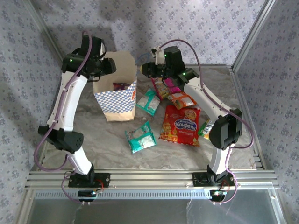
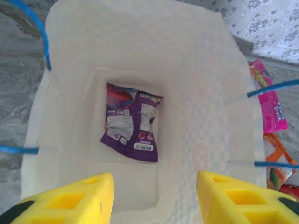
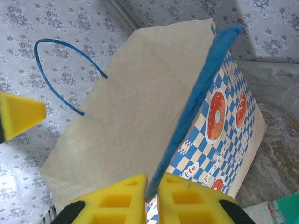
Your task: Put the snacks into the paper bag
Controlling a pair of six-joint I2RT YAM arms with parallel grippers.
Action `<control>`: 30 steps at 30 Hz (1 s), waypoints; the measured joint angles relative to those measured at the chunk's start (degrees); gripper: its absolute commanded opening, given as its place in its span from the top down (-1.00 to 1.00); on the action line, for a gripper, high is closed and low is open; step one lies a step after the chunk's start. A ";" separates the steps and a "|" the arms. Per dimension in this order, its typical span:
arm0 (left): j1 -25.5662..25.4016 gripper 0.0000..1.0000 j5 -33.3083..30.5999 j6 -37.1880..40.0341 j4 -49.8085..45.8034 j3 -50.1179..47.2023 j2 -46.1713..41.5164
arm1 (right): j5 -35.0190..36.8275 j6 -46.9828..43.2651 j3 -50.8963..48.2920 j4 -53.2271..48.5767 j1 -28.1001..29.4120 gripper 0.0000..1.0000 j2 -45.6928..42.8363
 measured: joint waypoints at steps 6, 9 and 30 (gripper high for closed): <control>2.38 -0.07 -1.49 0.42 -0.35 -8.92 -8.13 | 0.22 -0.20 0.00 -0.02 0.00 0.69 -0.02; 6.93 -0.07 -1.20 0.37 0.26 -14.43 -13.00 | 0.22 -0.20 0.00 -0.02 0.00 0.69 -0.04; 16.61 -0.06 5.60 -0.70 13.18 -28.46 -16.24 | 1.14 -1.38 -1.40 -2.08 0.11 0.66 -4.07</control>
